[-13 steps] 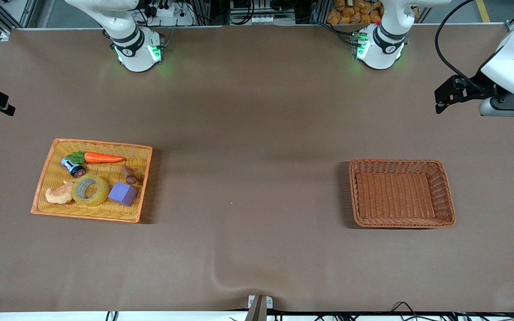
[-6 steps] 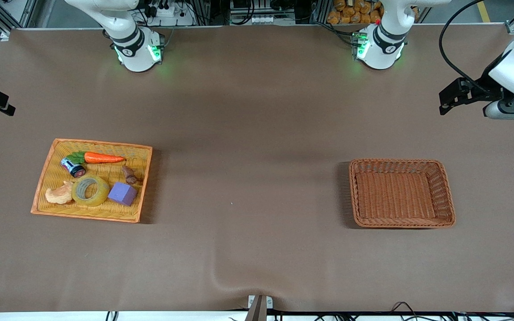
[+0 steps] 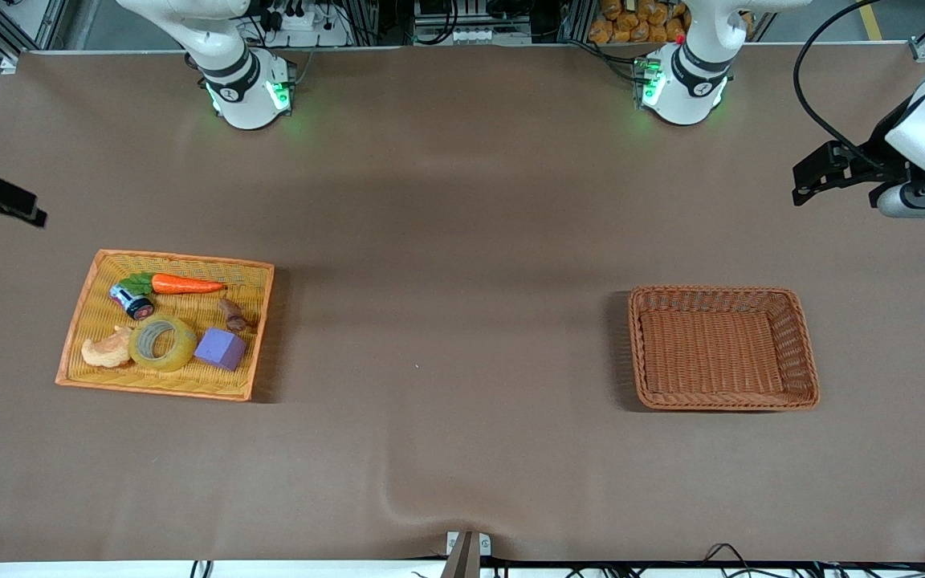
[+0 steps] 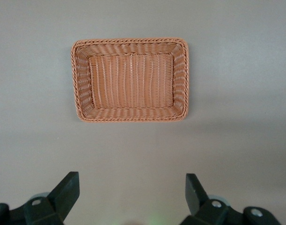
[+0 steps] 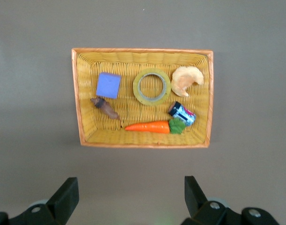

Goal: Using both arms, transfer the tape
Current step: 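Reach the right gripper down to the yellow tape roll in the tray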

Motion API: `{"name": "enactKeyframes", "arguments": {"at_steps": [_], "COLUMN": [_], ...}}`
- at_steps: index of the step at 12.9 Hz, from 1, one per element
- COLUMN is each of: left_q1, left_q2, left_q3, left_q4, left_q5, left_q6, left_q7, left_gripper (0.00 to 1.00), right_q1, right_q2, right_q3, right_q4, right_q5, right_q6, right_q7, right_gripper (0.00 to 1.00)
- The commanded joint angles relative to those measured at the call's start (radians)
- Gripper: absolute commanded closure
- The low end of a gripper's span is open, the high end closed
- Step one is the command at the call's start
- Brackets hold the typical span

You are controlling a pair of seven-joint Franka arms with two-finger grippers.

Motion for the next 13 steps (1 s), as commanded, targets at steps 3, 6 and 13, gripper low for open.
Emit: {"name": "enactKeyframes", "arguments": {"at_steps": [3, 6, 13], "left_q1": [-0.002, 0.008, 0.026], "left_q2": [-0.006, -0.082, -0.047], "left_q3": [-0.007, 0.004, 0.024], "left_q4": [0.008, 0.010, 0.010], "left_q5": [-0.008, -0.010, -0.010], "left_q6": [0.002, -0.004, -0.027], "left_q7": [-0.015, -0.012, -0.007], "left_gripper": [0.00, 0.00, 0.00], "right_q1": [0.045, 0.030, -0.001], "right_q2": [0.035, 0.130, 0.250], "right_q3": [0.001, 0.001, 0.001], "right_q4": [-0.245, -0.344, -0.384], "right_q5": [-0.022, -0.042, -0.042], "right_q6": [0.336, 0.588, 0.599], "right_q7": [0.001, -0.189, -0.479], "right_gripper": [0.00, 0.00, 0.00]}}
